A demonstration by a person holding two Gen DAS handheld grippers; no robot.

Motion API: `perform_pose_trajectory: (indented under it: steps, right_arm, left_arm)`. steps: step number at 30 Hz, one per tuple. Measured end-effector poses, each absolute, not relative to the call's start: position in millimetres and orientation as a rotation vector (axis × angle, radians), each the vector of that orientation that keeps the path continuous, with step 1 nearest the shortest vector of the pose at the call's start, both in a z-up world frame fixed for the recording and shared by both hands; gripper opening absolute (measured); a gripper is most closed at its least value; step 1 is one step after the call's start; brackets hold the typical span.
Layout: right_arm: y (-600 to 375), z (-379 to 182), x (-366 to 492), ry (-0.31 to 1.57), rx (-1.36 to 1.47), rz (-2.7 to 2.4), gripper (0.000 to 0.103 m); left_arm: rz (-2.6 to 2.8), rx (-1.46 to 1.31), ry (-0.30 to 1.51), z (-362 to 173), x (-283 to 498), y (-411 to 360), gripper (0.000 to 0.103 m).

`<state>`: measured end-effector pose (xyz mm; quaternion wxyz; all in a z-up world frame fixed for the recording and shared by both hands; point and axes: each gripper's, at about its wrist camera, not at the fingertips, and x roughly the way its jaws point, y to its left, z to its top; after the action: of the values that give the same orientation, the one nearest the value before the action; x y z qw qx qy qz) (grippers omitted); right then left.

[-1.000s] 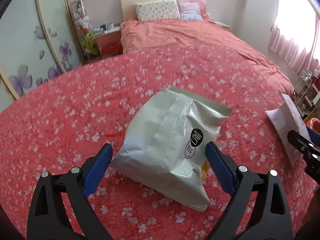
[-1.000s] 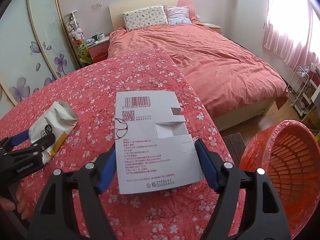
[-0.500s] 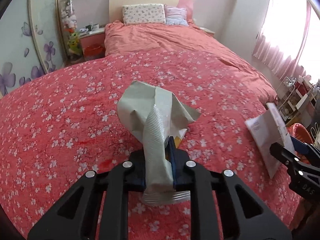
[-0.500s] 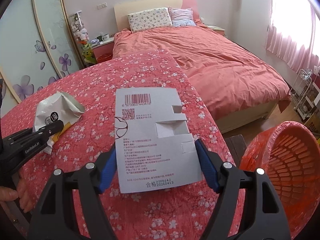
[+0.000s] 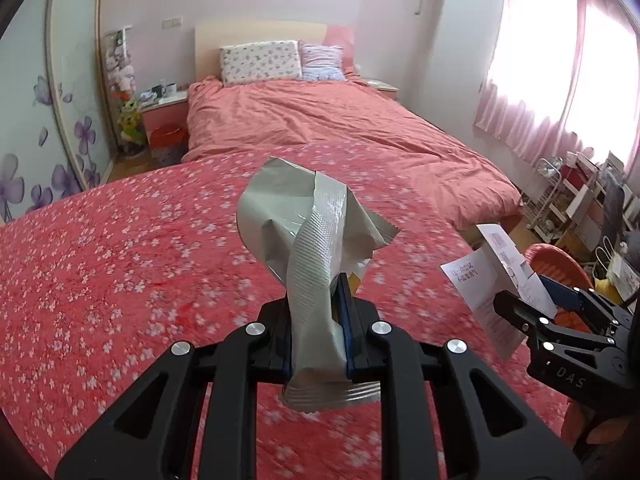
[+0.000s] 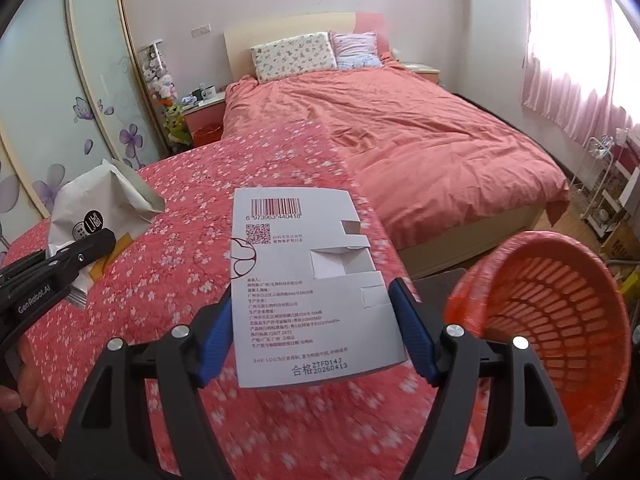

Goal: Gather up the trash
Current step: 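Carry the white box and silver bag over the orange basket and release both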

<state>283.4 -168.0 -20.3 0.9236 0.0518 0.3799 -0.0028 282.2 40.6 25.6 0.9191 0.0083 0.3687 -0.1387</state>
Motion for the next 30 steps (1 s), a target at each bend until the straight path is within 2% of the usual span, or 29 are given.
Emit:
perform_pose_trajectory:
  steps: [13,30]
  right_arm:
    - [-235,5,209,0.713,0.127,-0.133,0.071]
    - [-335,-6,146,0.671,0.21,-0.332,0.071]
  left_arm:
    - [-0.416,0.037,0.73,37,244,-12,0.018]
    - [-0.622,0.057,0.74,28,208,-108,0.018]
